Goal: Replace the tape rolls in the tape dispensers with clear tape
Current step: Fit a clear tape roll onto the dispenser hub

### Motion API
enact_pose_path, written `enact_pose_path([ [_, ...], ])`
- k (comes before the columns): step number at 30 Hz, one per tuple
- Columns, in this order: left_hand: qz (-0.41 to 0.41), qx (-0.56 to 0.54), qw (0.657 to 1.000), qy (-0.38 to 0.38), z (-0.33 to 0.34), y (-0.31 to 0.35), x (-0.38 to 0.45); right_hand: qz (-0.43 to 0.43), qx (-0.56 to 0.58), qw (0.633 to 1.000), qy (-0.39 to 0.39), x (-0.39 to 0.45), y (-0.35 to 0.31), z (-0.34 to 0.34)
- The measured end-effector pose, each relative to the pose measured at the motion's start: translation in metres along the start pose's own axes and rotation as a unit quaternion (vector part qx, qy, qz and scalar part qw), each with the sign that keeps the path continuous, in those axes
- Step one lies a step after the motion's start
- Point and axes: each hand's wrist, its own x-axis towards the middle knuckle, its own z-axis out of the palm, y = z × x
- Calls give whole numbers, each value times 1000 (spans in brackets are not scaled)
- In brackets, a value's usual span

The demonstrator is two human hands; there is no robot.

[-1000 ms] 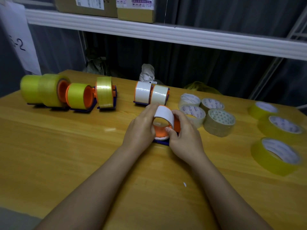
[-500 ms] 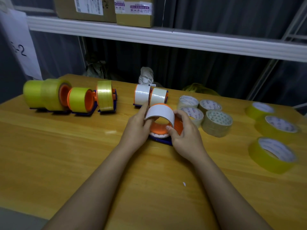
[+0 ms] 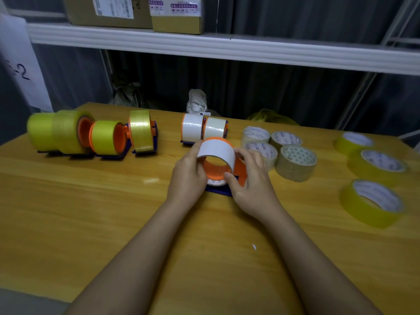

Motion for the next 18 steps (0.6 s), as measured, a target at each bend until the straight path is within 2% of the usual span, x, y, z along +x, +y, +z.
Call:
enact_pose_path([
  [8, 5, 0, 1000, 4, -2, 3, 0, -19, -37, 999, -2, 0, 0, -2],
  [15, -30, -19, 999, 2, -3, 1, 1, -31, -46, 998, 12, 1, -1, 3],
  [17, -35, -35, 998, -40, -9, 1, 2, -28, -46, 998, 21, 1, 3, 2],
  [18, -45, -69, 993, -89, -15, 2, 3, -25, -39, 998, 32, 1, 5, 0],
])
